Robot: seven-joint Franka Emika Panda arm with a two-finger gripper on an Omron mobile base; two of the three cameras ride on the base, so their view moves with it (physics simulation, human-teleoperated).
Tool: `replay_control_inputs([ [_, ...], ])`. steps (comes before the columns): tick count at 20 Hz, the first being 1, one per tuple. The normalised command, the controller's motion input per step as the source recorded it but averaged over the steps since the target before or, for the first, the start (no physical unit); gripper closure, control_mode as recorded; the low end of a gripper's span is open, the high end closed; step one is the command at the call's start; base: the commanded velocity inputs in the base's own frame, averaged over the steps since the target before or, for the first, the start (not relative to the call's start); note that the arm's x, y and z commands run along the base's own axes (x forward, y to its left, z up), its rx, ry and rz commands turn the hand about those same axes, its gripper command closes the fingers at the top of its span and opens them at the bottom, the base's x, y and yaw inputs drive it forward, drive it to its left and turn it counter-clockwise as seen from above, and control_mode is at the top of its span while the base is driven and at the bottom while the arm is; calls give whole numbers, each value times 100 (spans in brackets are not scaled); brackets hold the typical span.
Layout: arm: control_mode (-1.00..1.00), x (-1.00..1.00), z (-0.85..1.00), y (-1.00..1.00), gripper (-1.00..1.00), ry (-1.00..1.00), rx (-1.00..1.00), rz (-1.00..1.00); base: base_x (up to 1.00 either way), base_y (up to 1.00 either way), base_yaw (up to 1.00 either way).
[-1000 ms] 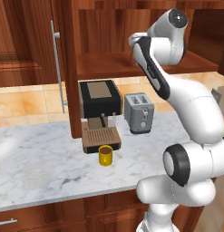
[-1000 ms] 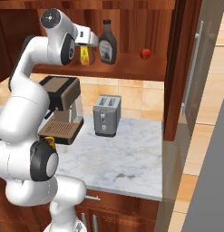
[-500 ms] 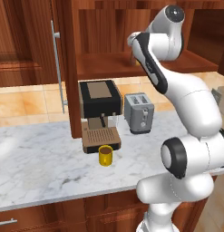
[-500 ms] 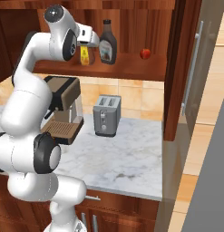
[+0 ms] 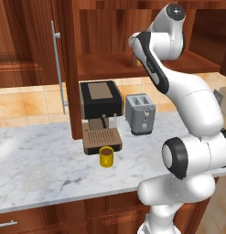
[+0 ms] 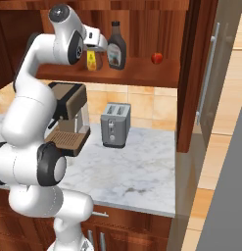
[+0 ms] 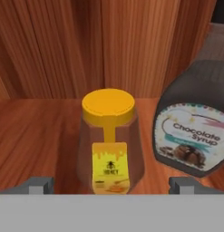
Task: Pick the syrup bottle and honey bottle from the cabinet and place them next to the mug.
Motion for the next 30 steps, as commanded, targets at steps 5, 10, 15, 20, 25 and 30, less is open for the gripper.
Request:
replay_control_inputs([
  [5,-100,10,-7,0,-100,0,0,0,0,0,0],
  [10,-100,19,0,0,-100,0,0,0,0,0,0],
  [15,-100,21,0,0,-100,0,0,0,0,0,0],
  [20,-100,18,0,0,-100,0,0,0,0,0,0],
  [25,-100,14,0,0,-100,0,0,0,0,0,0],
  [30,-100,13,-1,0,-100,0,0,0,0,0,0],
])
